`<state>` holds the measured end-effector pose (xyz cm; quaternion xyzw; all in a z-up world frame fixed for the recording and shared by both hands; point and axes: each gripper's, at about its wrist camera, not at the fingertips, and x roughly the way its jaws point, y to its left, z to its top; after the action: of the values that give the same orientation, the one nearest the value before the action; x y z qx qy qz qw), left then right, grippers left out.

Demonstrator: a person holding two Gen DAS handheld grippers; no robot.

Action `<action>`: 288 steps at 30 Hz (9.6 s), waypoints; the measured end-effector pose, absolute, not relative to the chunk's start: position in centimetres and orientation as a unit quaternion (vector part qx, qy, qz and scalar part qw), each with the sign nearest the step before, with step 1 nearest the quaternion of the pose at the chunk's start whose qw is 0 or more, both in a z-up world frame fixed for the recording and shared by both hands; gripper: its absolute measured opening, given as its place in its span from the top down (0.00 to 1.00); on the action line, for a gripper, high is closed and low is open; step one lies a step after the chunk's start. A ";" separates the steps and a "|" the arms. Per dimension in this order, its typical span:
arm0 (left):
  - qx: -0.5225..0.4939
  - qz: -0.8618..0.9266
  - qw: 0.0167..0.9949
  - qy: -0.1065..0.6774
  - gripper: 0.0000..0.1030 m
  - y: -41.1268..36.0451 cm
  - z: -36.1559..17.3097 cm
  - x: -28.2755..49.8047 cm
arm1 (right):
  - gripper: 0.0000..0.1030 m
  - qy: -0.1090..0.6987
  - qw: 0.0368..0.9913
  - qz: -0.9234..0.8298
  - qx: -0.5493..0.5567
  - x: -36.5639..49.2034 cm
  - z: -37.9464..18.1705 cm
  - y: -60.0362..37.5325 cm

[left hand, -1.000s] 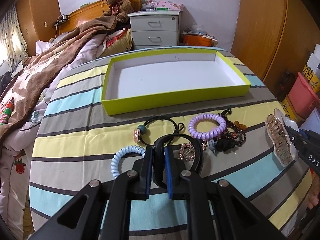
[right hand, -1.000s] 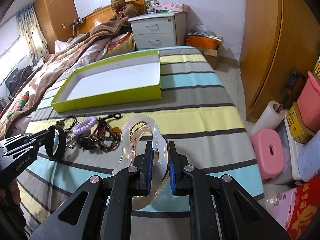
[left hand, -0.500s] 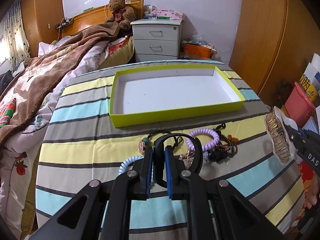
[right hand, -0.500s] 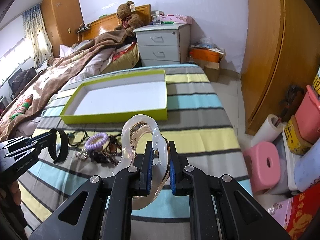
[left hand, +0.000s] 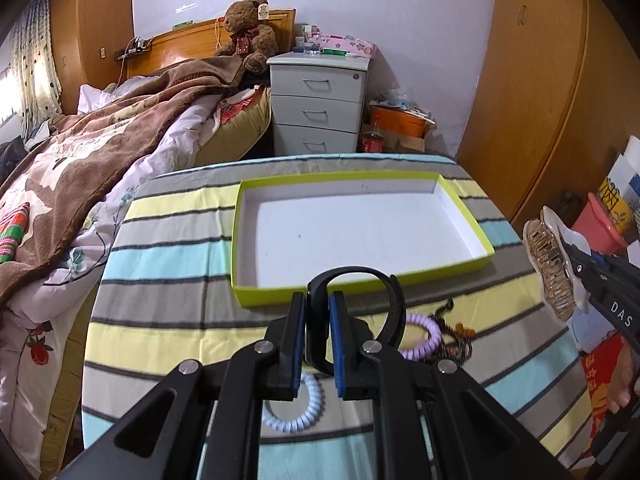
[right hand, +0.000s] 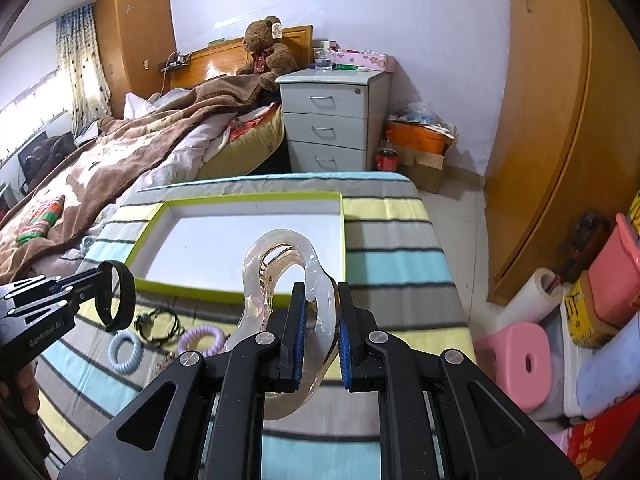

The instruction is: Organize jewelry

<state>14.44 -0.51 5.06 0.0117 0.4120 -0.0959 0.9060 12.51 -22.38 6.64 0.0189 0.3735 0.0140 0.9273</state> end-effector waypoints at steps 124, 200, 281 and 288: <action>-0.021 -0.068 0.879 0.471 0.46 4.5 -2.1 11.3 | 0.48 0.409 0.899 0.155 0.023 12.9 0.6 -16.1; -0.036 -0.031 0.885 0.463 0.90 7.2 -2.0 11.4 | 0.90 0.457 0.860 0.216 -0.066 15.0 -0.5 -14.3; -0.031 -0.071 0.899 0.431 0.91 2.2 2.4 23.0 | 0.90 0.426 0.895 0.131 -0.021 27.1 2.3 -16.2; -0.034 -0.067 0.893 0.444 0.91 2.0 1.1 24.0 | 0.90 0.443 0.889 0.115 -0.028 29.3 0.6 -16.2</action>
<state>23.99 1.98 1.12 -0.0343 0.4438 -0.0668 0.8930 29.30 -16.19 0.57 -0.0285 0.4432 0.1148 0.8886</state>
